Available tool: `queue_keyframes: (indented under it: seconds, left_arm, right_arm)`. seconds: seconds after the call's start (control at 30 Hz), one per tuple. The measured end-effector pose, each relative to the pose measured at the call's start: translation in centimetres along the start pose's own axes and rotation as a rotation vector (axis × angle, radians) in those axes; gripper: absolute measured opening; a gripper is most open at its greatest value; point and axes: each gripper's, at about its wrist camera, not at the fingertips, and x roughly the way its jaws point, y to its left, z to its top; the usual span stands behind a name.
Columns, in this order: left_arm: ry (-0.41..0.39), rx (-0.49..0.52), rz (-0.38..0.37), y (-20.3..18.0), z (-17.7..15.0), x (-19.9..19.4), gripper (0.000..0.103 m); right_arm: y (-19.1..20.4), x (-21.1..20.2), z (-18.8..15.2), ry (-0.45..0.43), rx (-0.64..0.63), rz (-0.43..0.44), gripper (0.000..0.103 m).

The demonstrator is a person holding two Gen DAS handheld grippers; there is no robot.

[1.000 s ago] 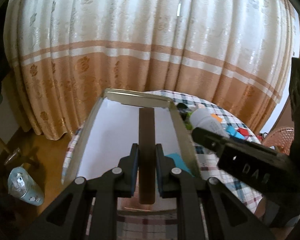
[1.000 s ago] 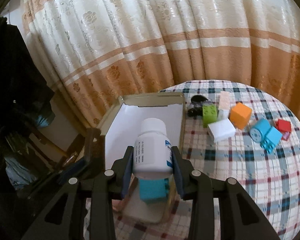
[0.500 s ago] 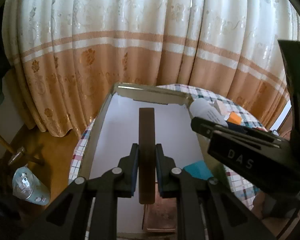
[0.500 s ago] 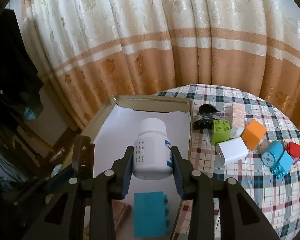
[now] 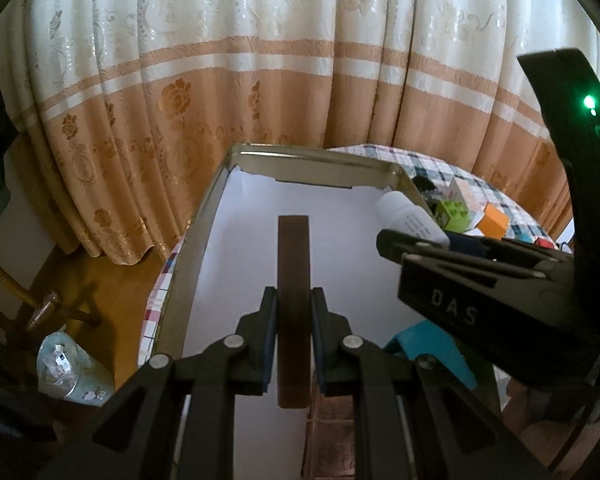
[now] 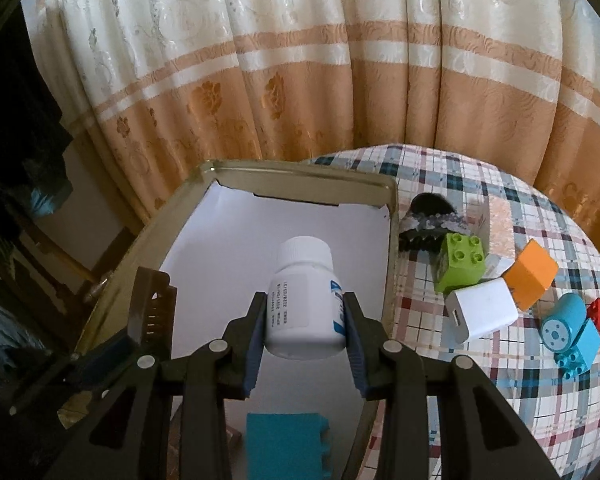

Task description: Organize rigid objects

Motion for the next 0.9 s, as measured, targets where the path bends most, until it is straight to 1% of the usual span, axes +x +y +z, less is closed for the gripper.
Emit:
queue_keyframes:
  seconds: [0.2,0.43,0.47,0.5,0.53,0.57,0.6,0.63,0.67,0.73,0.8,0.9]
  left_arm:
    - [0.026,0.0,0.019,0.0,-0.2,0.7,0.014]
    - [0.034,0.001,0.049,0.0,-0.3,1.1,0.014]
    - [0.03,-0.006,0.051,0.0,-0.3,0.9,0.018]
    - [0.026,-0.012,0.049,0.1,-0.2,0.7,0.022]
    - [0.019,-0.016,0.051,0.1,-0.1,0.5,0.039]
    - [0.005,-0.015,0.061,0.0,-0.1,0.1,0.063]
    - [-0.017,-0.01,0.081,-0.1,-0.1,-0.3,0.074]
    - [-0.048,-0.008,0.1,-0.3,-0.1,-0.9,0.087]
    - [-0.077,-0.007,0.102,-0.5,-0.1,-1.6,0.095]
    - [-0.106,-0.015,0.087,-0.5,0.1,-2.4,0.1]
    - [-0.124,-0.041,0.071,-0.6,0.1,-3.1,0.101]
    - [-0.123,-0.087,0.034,-0.5,-0.2,-3.7,0.102]
  right_arm:
    - [-0.3,0.7,0.0,0.017,0.007,0.0,0.039]
    - [-0.7,1.0,-0.1,0.028,0.026,0.041,0.04]
    - [-0.8,1.0,-0.1,0.032,0.032,0.038,0.047]
    - [-0.9,1.0,-0.1,0.035,0.042,0.038,0.054]
    - [-1.0,0.7,-0.1,0.027,0.053,0.062,0.058]
    - [-1.0,0.4,-0.1,0.021,0.056,0.068,0.066]
    - [-1.1,0.0,-0.1,0.007,0.06,0.066,0.07]
    - [-1.1,-0.6,-0.1,-0.013,0.064,0.063,0.07]
    - [-1.3,-1.1,-0.1,-0.028,0.071,0.066,0.07]
    - [-2.0,-2.3,-0.2,-0.06,0.105,0.084,0.07]
    - [-3.0,-3.6,-0.5,-0.093,0.142,0.098,0.07]
    - [-5.5,-6.2,-1.5,-0.174,0.225,0.076,0.072]
